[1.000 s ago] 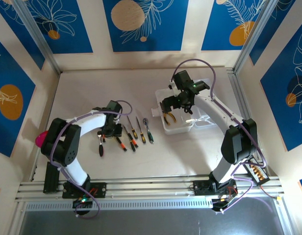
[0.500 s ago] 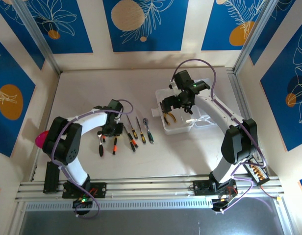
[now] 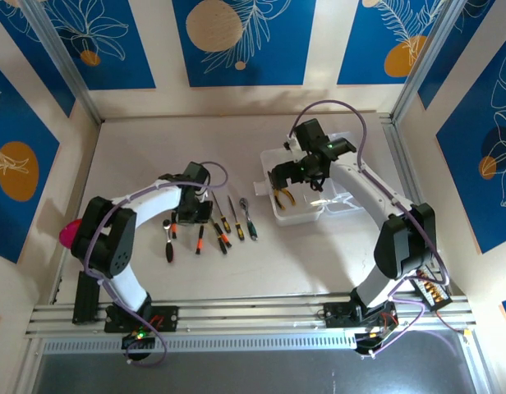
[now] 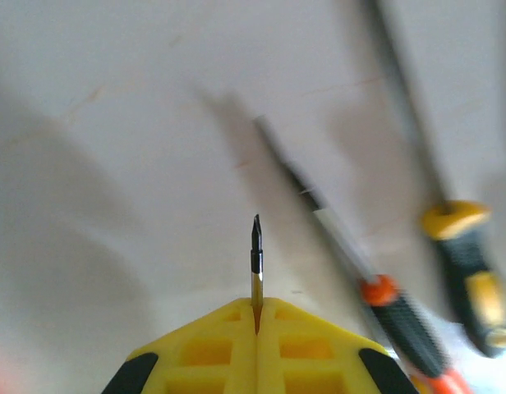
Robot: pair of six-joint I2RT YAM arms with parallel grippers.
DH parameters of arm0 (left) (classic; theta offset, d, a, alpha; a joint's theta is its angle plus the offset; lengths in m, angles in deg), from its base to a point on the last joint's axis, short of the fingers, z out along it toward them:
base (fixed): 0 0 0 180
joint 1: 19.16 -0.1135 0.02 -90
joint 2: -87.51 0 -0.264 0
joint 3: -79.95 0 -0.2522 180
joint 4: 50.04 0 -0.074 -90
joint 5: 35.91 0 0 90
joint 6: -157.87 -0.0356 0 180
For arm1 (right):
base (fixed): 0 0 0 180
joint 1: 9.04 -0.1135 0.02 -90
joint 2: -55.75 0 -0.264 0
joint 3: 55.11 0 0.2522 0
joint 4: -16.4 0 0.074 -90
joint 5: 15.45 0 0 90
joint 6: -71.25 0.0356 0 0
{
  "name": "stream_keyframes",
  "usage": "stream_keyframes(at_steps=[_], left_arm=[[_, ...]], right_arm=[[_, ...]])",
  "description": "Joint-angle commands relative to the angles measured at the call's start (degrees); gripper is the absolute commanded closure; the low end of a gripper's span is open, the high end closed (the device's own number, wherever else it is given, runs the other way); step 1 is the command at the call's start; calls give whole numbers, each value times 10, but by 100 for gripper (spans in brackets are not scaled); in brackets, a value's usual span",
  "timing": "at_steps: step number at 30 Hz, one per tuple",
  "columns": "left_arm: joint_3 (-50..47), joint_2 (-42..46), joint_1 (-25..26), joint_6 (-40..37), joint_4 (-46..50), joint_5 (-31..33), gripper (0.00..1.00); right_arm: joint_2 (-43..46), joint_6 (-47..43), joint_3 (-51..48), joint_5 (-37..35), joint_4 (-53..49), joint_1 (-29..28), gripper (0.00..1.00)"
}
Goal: Pack the tool kit
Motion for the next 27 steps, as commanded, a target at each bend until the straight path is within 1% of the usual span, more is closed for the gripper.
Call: stream_keyframes(at_steps=[1, 4, 6, 9, 12, 13, 15, 19, 24, 27], left_arm=[[45, 45, 6, -20, 2, -37, 100], [73, 61, 6, -20, 0, -67, 100], [88, 71, 6, -11, -21, -102, 100], [103, 82, 5, 14, -78, -162, 100], [113, 87, 6, 54, -155, -218, 100], [113, 88, 6, 69, -180, -227, 100], [115, 87, 6, 98, -230, -251, 100], [116, 76, 6, 143, -294, -284, 100], [100, 72, 6, 188, -358, -315, 100], [93, 74, 6, 200, -379, -323, 100]], right_arm=[[31, 12, -14, 57, 20, 4, 1], [45, 13, -28, 100, 42, 3, 1], [60, 14, -43, 145, 67, 1, 1], [81, 23, -72, 214, 116, -6, 1], [94, 39, -95, 263, 163, -18, 1], [96, 44, -100, 271, 175, -23, 0], [99, 52, -111, 287, 203, -33, 3], [99, 73, -127, 321, 255, -51, 8], [76, 80, -118, 305, 272, -67, 13], [62, 86, -112, 302, 284, -71, 17]])
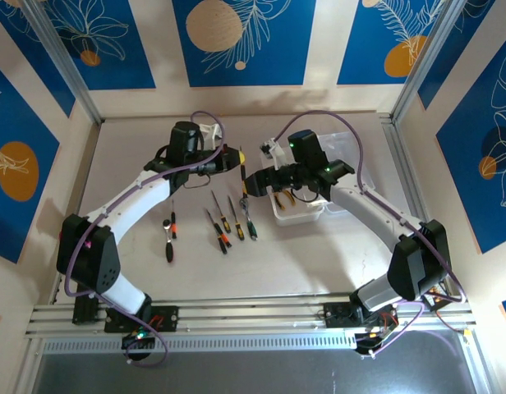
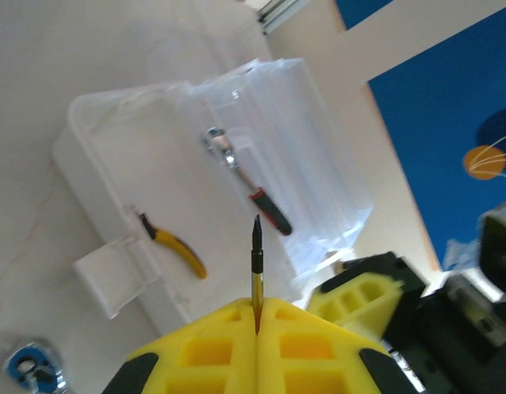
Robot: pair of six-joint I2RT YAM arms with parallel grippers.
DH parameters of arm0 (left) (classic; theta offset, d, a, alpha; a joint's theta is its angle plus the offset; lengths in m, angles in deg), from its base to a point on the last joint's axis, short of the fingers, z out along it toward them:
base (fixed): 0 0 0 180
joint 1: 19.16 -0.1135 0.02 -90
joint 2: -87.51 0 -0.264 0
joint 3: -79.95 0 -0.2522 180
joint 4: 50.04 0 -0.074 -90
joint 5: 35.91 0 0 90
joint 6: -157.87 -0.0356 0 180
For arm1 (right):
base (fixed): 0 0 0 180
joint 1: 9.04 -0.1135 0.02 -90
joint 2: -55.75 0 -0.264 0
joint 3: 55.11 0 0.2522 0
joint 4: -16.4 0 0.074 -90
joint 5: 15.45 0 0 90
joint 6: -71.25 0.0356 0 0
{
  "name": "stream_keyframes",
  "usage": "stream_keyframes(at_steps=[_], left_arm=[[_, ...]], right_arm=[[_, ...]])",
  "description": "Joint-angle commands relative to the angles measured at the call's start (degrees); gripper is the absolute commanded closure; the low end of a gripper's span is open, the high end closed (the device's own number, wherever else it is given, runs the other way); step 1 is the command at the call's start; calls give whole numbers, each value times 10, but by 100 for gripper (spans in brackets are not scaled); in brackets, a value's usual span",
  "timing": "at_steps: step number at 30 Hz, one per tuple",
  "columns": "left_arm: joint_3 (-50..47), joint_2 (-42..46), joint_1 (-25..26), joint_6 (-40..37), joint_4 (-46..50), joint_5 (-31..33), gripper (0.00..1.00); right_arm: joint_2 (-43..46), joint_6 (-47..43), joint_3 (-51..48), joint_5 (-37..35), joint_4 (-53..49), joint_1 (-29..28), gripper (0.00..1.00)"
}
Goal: Pack the tool kit
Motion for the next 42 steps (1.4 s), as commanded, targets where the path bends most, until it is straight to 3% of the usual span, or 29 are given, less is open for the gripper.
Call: stream_keyframes(at_steps=[1, 8, 10, 15, 16, 18, 19, 22, 24, 27, 31, 36, 39, 42], left_arm=[[-8, 0, 5, 33, -61, -37, 100], [-20, 2, 5, 45, -89, -54, 100], [-24, 2, 6, 45, -92, -56, 100], [-36, 3, 6, 46, -98, -58, 100], [-37, 3, 6, 45, -99, -58, 100], [-38, 3, 5, 40, -95, -59, 100], [-34, 3, 4, 32, -86, -59, 91], [-9, 10, -6, -41, -1, -45, 47], [15, 24, -19, -106, 89, 0, 22], [40, 43, -43, -178, 196, 89, 0], [58, 46, -69, -232, 294, 181, 0], [43, 32, -83, -251, 365, 290, 0], [17, 23, -84, -246, 369, 317, 0], [-7, 14, -84, -241, 359, 303, 0]], right_arm=[[-20, 14, 12, 11, 30, -5, 19], [-55, 32, 46, -10, 46, -14, 45], [-60, 34, 53, -11, 50, -18, 56], [-67, 34, 69, -13, 44, -24, 97], [-66, 34, 70, -13, 42, -25, 100], [-63, 32, 70, -14, 38, -24, 100], [-60, 29, 70, -15, 32, -24, 100], [-48, 8, 74, -26, -3, -16, 100], [-37, -14, 80, -39, -42, -4, 100], [-22, -48, 92, -78, -111, 25, 100], [-30, -72, 130, -159, -219, 87, 100], [-50, -85, 158, -335, -306, 166, 100], [-65, -87, 163, -407, -322, 196, 100], [-82, -91, 164, -439, -325, 211, 100]])
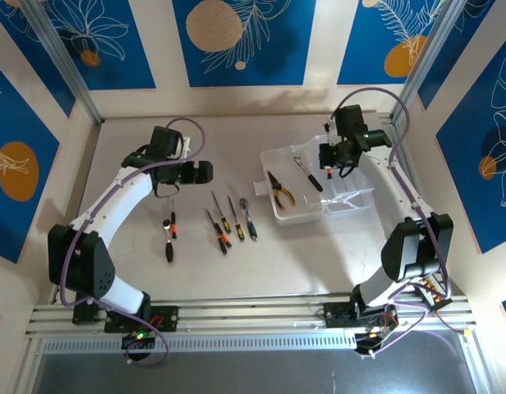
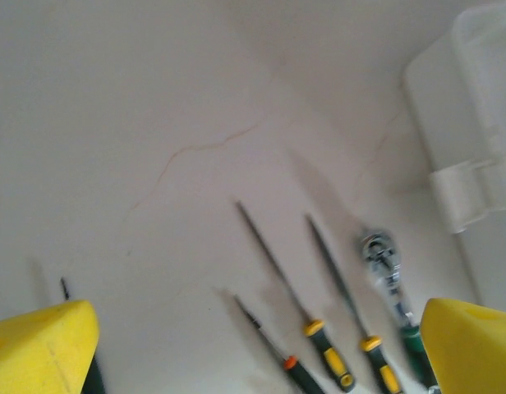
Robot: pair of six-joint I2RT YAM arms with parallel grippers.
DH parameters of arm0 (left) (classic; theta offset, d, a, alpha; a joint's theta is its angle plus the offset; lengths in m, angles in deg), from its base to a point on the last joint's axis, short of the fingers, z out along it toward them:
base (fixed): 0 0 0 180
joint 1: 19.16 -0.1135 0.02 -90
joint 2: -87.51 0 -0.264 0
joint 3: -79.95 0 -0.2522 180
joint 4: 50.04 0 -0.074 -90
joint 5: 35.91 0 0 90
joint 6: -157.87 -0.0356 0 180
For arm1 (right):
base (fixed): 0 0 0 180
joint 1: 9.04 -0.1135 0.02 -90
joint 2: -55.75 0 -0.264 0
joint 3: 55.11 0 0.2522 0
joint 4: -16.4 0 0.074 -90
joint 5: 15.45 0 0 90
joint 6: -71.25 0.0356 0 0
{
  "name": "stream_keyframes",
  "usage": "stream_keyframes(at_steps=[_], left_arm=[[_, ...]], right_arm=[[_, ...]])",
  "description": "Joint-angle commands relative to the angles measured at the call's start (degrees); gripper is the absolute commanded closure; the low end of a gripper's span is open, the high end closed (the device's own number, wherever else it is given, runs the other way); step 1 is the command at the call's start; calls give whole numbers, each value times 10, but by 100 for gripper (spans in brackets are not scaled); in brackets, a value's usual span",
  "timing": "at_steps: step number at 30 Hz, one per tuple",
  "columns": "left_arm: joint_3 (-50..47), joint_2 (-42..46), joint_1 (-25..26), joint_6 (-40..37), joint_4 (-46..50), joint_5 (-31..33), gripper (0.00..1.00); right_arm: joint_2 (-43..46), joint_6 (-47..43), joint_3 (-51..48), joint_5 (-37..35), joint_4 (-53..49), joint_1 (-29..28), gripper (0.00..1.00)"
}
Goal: Pack the tool kit
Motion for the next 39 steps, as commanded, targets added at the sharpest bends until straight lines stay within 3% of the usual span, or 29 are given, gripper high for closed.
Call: stream_keyframes(at_steps=[1, 7, 13, 20, 27, 33, 36, 39], left_arm=[[-26, -18, -2, -13, 27, 26, 0], [-41, -30, -1, -10, 29, 17, 0], [-44, -32, 5, -5, 25, 11, 0], [-36, -43, 20, -2, 26, 11, 0], [9, -79, 78, -4, 53, 69, 0], [23, -119, 112, 16, 42, 55, 1], [30, -143, 126, 21, 44, 60, 6], [35, -167, 138, 28, 44, 63, 17]], right_arm=[[-27, -20, 12, -89, -39, 6, 100], [-75, -37, 21, -126, -32, 5, 100], [-105, -50, 39, -151, -28, 3, 93], [-94, -53, 46, -151, -29, -4, 63], [-57, -37, 47, -123, -34, -22, 48], [-16, -22, 26, -75, -28, -48, 19], [7, -15, 1, -38, -9, -60, 14], [17, -9, -16, -23, 1, -65, 14]])
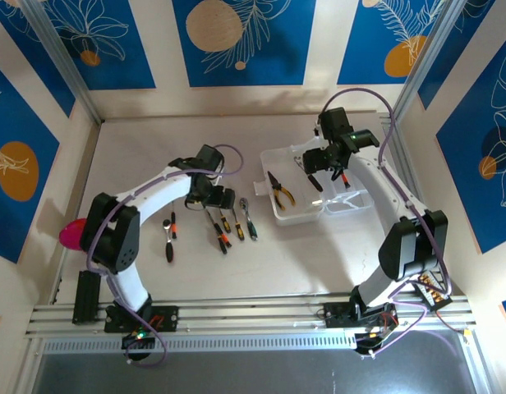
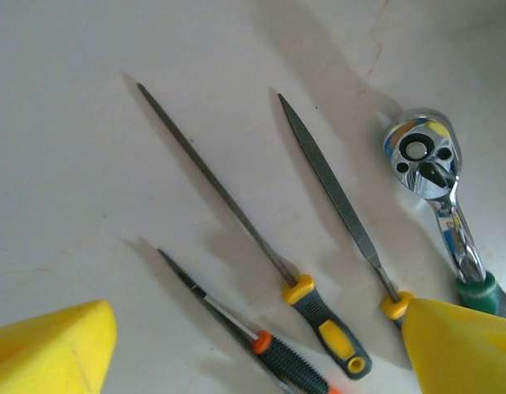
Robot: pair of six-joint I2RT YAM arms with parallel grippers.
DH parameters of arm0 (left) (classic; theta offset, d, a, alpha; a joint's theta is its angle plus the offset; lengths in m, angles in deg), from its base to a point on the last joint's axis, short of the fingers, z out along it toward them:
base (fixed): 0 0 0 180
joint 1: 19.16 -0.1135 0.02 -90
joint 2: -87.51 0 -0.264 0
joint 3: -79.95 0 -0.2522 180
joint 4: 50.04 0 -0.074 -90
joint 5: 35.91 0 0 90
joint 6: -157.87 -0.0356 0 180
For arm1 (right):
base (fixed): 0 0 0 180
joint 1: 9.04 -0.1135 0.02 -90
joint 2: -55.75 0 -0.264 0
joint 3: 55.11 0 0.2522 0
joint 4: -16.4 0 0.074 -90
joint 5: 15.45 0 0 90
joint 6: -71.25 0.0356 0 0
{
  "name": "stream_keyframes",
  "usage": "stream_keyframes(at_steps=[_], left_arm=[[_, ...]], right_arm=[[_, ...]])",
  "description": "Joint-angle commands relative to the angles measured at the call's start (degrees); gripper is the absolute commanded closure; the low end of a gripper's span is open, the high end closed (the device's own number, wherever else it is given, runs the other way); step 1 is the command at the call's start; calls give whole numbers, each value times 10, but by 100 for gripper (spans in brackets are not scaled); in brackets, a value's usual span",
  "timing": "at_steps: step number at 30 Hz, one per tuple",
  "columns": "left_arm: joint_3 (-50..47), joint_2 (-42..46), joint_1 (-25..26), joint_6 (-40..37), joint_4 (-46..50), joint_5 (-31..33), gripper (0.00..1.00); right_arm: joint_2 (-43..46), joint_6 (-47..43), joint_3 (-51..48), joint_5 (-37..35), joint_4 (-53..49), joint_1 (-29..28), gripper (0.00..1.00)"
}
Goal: Pack the tool kit
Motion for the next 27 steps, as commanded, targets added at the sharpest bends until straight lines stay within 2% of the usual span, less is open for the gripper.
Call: stream_keyframes(at_steps=[1, 10, 14, 22, 27], left_arm=[[17, -24, 16, 10, 9, 11, 20], [28, -72, 35, 23, -8, 3, 40], [27, -94, 35, 27, -13, 7, 44], [39, -129, 35, 28, -16, 9, 57], [47, -144, 35, 26, -22, 4, 72]], right_arm=[[15, 15, -22, 45, 13, -5, 14], [15, 16, -38, 59, 18, -6, 14], [15, 14, -43, 64, 21, -7, 14], [16, 11, -45, 71, 24, -7, 13], [16, 12, -44, 77, 24, -6, 13]])
